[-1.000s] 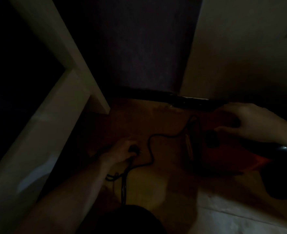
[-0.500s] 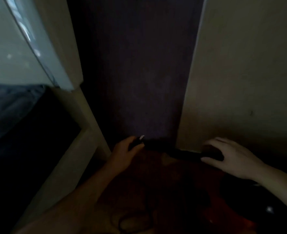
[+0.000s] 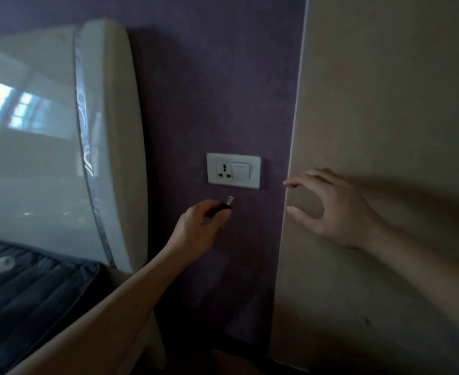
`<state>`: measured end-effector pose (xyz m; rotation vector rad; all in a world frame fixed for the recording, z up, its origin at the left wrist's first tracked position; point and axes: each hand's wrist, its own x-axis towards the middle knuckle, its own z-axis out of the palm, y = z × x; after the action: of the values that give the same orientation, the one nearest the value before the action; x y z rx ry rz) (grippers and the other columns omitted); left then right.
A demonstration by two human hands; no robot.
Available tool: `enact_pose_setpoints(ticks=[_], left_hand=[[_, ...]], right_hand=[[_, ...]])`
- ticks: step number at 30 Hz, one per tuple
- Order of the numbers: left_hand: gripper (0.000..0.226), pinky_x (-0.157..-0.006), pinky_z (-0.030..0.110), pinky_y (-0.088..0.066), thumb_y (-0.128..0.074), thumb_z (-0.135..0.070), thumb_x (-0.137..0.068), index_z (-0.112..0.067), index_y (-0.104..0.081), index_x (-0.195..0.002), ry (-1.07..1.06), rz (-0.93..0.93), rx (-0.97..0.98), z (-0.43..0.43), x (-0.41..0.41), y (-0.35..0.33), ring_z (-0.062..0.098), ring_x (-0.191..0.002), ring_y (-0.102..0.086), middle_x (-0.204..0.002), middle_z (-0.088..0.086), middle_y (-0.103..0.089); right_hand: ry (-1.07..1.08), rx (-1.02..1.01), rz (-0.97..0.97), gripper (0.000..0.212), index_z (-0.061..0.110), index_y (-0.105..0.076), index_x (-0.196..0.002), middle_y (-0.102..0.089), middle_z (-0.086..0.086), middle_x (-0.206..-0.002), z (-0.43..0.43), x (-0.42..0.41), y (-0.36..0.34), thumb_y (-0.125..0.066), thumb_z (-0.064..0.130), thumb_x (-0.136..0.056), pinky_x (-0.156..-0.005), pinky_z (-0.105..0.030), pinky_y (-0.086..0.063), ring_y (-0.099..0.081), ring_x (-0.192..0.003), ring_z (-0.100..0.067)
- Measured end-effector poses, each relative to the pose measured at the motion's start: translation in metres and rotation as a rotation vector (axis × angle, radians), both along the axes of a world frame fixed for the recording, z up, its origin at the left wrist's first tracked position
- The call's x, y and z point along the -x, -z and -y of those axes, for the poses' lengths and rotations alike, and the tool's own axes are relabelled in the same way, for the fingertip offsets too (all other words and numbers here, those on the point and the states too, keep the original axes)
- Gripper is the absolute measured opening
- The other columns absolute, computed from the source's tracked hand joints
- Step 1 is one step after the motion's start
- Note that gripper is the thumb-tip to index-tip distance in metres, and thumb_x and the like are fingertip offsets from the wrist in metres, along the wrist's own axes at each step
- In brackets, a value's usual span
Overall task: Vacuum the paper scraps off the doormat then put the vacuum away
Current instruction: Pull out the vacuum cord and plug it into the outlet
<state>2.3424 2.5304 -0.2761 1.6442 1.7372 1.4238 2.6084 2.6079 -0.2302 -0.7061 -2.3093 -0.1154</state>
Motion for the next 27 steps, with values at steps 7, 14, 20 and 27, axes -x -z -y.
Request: enact_pose_setpoints(ticks=[7, 14, 20, 27], left_hand=[[0.025, -0.061, 0.028, -0.040, -0.050, -0.026, -0.101, -0.028, -0.060, -0.078, -0.071, -0.032, -0.090, 0.002, 0.010, -0.031, 0.001, -0.059, -0.049, -0.068, -0.010, -0.059], [0.015, -0.063, 0.028, -0.046, -0.062, -0.036, -0.093, -0.025, -0.068, -0.085, -0.149, -0.066, -0.042, -0.008, 0.029, -0.034, 0.013, -0.070, -0.060, -0.076, -0.006, -0.067], [0.014, -0.066, 0.032, -0.051, -0.060, -0.041, -0.094, -0.028, -0.064, -0.089, -0.213, -0.215, -0.011, -0.015, 0.030, -0.025, 0.012, -0.071, -0.062, -0.079, -0.008, -0.067], [0.018, -0.065, 0.038, -0.057, -0.058, -0.048, -0.093, -0.033, -0.066, -0.093, -0.267, -0.335, -0.049, -0.024, 0.029, -0.025, 0.008, -0.069, -0.064, -0.079, -0.011, -0.068]], right_hand=[[-0.017, -0.100, 0.031, 0.049, 0.017, -0.065, -0.123, -0.064, 0.002, -0.112, -0.012, 0.033, -0.037, -0.057, 0.046, -0.085, -0.094, -0.026, -0.042, -0.057, -0.106, -0.015], [-0.028, -0.323, 0.213, 0.052, 0.020, -0.062, -0.132, -0.063, -0.001, -0.124, -0.031, 0.053, -0.060, -0.053, 0.043, -0.086, -0.118, -0.044, -0.030, -0.053, -0.126, -0.022], [0.075, -0.437, 0.317, 0.066, 0.022, -0.052, -0.144, -0.058, -0.001, -0.139, -0.055, 0.062, -0.049, -0.051, 0.046, -0.082, -0.120, -0.041, -0.019, -0.045, -0.139, -0.024], [0.100, -0.605, 0.277, 0.077, 0.021, -0.049, -0.149, -0.055, -0.002, -0.148, -0.066, 0.066, -0.038, -0.058, 0.048, -0.078, -0.118, -0.048, -0.024, -0.046, -0.140, -0.024]])
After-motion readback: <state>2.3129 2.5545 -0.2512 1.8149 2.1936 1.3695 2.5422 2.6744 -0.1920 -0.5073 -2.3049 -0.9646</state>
